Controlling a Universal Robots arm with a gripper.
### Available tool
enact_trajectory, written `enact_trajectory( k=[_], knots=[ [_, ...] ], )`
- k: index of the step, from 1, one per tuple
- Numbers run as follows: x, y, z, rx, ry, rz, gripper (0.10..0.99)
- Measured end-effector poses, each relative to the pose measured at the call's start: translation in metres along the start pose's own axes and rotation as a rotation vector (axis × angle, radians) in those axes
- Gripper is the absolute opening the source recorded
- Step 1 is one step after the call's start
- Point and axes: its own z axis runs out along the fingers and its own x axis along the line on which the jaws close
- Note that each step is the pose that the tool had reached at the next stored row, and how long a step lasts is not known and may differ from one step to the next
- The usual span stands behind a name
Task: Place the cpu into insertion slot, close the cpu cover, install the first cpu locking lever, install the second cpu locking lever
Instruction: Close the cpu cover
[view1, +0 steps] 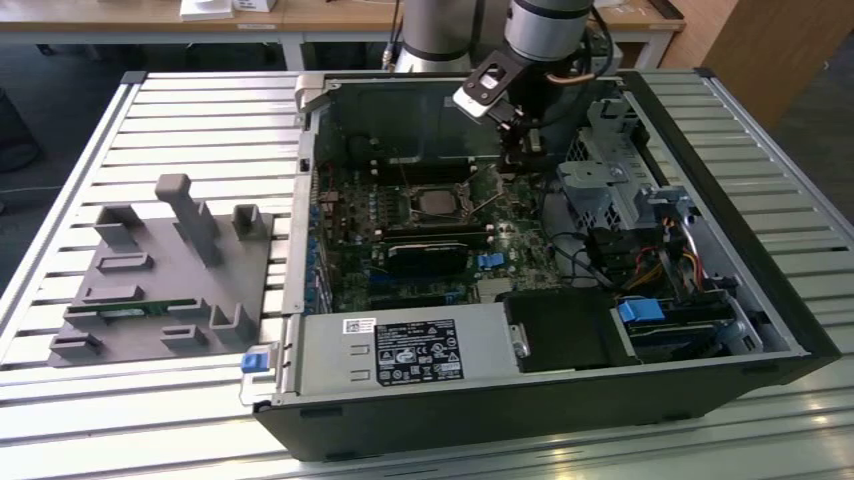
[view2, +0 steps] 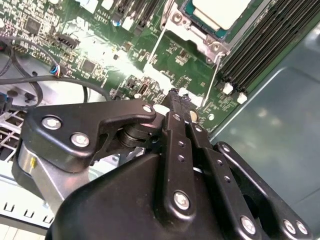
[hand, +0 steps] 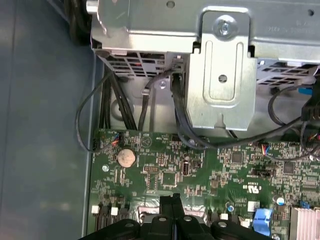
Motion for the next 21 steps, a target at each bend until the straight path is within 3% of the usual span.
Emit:
enact_trajectory(
  k=[7,16,21],
  knots=[
    [0.0004,0.0081,0.0012,0.001,-0.0019,0.0,0.118],
    [0.0024,0.0141,0.0049,0.004,-0.0184,0.0,0.118],
    [0.0028,0.0152,0.0082,0.006,-0.0217,0.0,0.118]
  ],
)
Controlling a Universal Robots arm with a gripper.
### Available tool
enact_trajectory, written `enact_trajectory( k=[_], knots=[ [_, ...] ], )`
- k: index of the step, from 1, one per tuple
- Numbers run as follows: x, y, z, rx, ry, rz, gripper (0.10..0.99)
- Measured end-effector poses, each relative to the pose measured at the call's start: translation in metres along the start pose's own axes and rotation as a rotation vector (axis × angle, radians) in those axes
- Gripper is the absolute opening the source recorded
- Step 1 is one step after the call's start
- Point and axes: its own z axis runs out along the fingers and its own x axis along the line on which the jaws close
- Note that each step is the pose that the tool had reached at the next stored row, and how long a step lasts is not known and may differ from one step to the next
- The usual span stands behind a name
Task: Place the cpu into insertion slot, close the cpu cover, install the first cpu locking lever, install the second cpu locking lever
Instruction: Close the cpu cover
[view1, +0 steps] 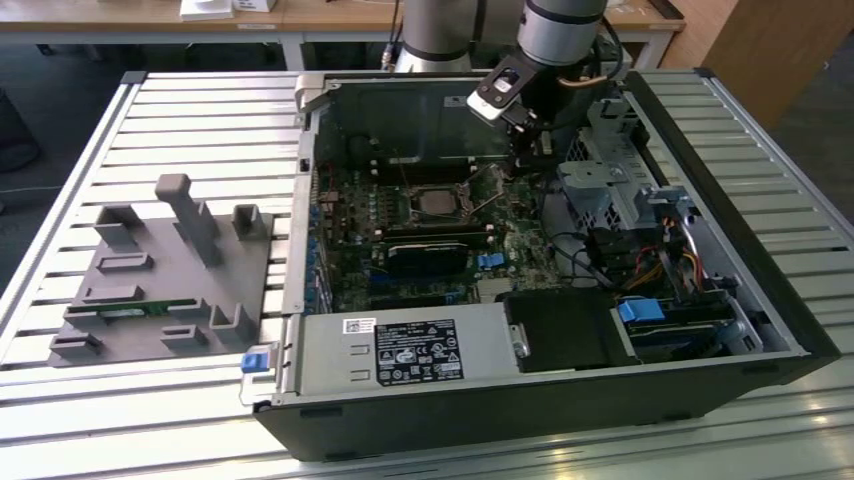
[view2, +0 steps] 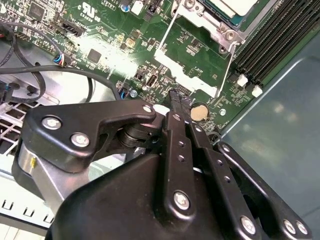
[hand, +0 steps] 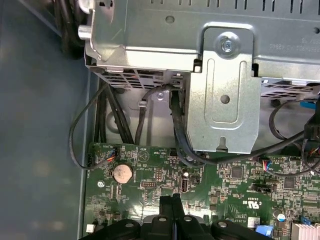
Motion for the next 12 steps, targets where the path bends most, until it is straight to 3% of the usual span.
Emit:
enact_trajectory(
  k=[12],
  knots=[
    [0.0008,-0.0024,0.0089,0.005,-0.0057,0.0,0.118]
  ],
)
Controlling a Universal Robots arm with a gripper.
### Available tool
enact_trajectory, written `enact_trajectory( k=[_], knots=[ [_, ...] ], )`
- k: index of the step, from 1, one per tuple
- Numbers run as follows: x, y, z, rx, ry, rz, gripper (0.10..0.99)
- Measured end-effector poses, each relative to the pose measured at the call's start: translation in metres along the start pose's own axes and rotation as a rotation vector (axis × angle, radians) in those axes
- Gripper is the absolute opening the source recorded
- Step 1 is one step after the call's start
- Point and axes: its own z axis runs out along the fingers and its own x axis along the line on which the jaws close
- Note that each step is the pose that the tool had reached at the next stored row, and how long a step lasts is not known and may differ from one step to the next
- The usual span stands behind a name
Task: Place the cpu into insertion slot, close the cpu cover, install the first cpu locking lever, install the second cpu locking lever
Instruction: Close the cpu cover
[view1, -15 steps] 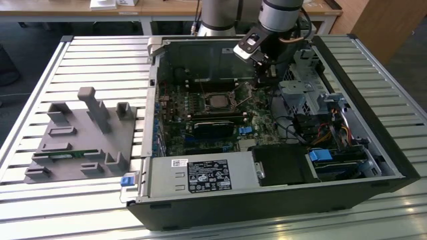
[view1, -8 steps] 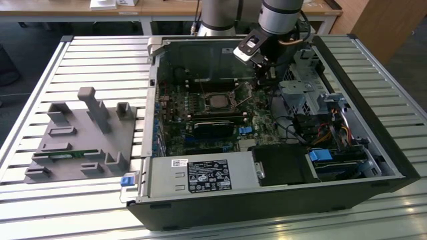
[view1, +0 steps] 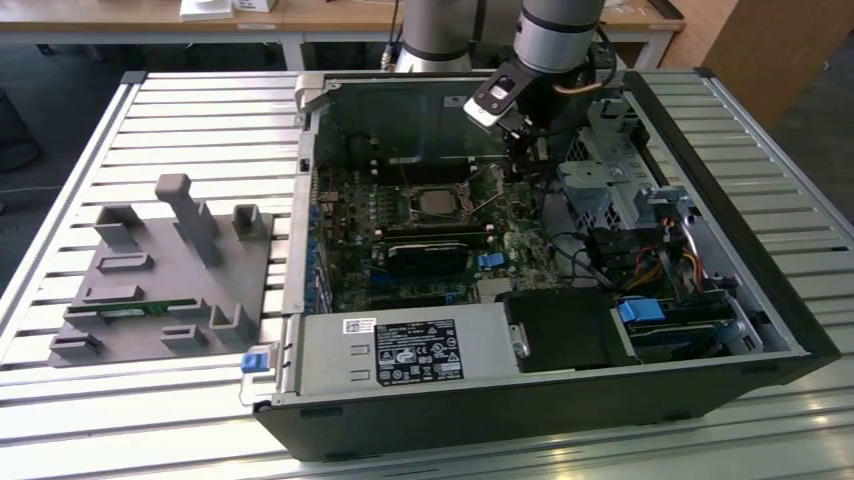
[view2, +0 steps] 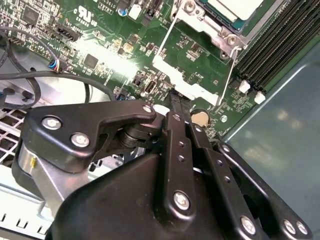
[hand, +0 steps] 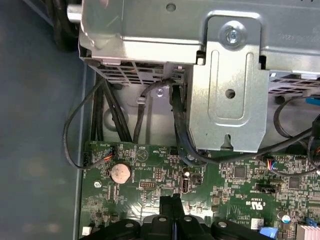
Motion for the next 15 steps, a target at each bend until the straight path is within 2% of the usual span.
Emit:
enact_trajectory(
  k=[6,15],
  knots=[
    [0.0003,-0.0066,0.0006,0.0,0.0,0.0,0.118],
    [0.0012,-0.0212,0.0012,0.0,-0.0001,0.0,0.118]
  ],
)
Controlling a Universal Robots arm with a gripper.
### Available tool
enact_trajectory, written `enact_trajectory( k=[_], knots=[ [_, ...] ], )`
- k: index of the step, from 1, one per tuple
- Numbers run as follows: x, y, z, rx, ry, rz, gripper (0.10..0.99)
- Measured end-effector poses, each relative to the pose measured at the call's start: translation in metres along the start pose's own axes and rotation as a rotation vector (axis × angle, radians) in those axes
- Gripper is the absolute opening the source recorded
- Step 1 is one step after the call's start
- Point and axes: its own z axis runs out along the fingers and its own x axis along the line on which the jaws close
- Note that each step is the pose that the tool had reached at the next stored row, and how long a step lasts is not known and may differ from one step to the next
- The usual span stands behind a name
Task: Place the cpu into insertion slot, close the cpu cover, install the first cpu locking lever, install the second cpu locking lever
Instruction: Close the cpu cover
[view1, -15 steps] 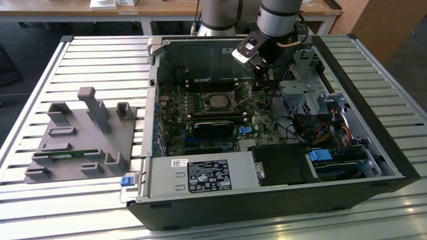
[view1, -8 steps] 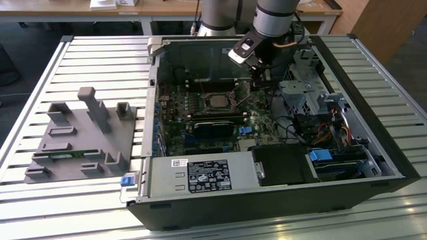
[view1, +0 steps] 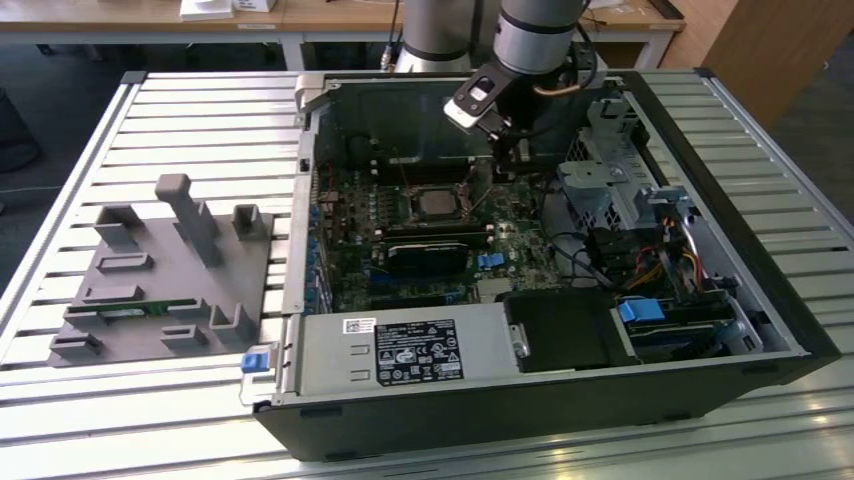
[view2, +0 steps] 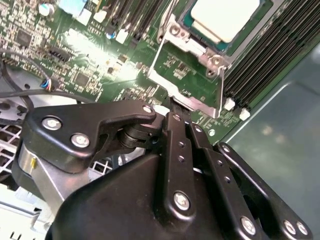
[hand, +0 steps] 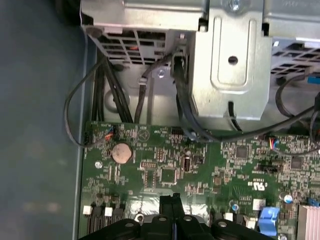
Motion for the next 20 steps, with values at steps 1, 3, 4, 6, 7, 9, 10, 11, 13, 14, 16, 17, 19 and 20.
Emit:
enact_trajectory(
  k=[1,3,4,6,7,9,10,11,13,14,16,17,19,20],
  knots=[
    [0.0001,-0.0017,0.0001,0.0,0.0,0.0,0.118],
    [0.0004,-0.0049,0.0002,0.0,0.0,0.0,0.118],
    [0.0005,-0.0064,0.0002,0.0,0.0,0.0,0.118],
    [0.0007,-0.0091,0.0004,0.0,0.0001,0.0,0.118],
    [0.0008,-0.0104,0.0005,0.0,0.0001,0.0,0.118],
    [0.001,-0.0131,0.0006,0.0,0.0001,0.0,0.118],
    [0.0011,-0.0144,0.0007,0.0,0.0,0.0,0.118],
    [0.0012,-0.0157,0.0008,0.0,0.0001,0.0,0.118],
    [0.0014,-0.0184,0.0009,0.0,0.0001,0.0,0.118],
    [0.0015,-0.02,0.001,0.0,0.0001,0.0,0.118],
    [0.0017,-0.0234,0.0012,0.0,0.0001,0.0,0.118],
    [0.0018,-0.025,0.0013,0.0,0.0001,0.0,0.118],
    [0.0019,-0.0281,0.0015,0.0,0.0001,0.0,0.118],
    [0.0021,-0.0297,0.0016,0.0,0.0001,0.0,0.118]
  ],
)
